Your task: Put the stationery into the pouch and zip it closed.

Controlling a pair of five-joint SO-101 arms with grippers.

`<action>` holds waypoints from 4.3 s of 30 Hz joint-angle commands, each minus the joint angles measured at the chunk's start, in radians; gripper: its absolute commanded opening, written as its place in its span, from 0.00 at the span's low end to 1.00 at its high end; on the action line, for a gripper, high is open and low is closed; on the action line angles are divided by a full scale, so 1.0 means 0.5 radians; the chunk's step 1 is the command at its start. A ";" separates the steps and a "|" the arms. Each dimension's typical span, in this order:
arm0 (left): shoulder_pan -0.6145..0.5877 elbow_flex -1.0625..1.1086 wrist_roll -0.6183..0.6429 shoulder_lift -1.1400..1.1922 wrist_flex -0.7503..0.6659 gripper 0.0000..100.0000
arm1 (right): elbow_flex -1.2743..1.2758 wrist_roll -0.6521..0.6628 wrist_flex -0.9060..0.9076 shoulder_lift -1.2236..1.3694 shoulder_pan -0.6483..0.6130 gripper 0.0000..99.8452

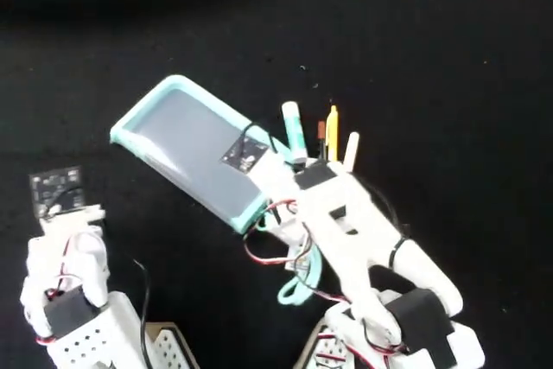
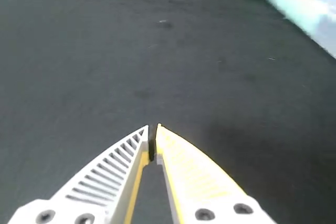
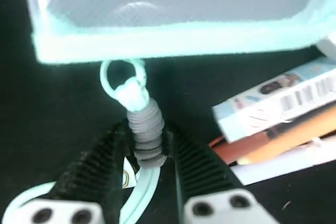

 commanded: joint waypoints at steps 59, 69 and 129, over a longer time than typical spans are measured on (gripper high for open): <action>0.999 -1.671 0.807 1.798 -0.095 0.05 | -2.398 0.003 1.046 -0.216 -0.592 0.01; 0.980 -1.855 0.807 1.798 0.034 0.05 | -2.389 0.006 1.046 -0.213 -0.592 0.01; 1.254 -2.309 0.712 1.433 0.334 0.30 | -2.389 -0.003 1.059 -0.219 -0.592 0.01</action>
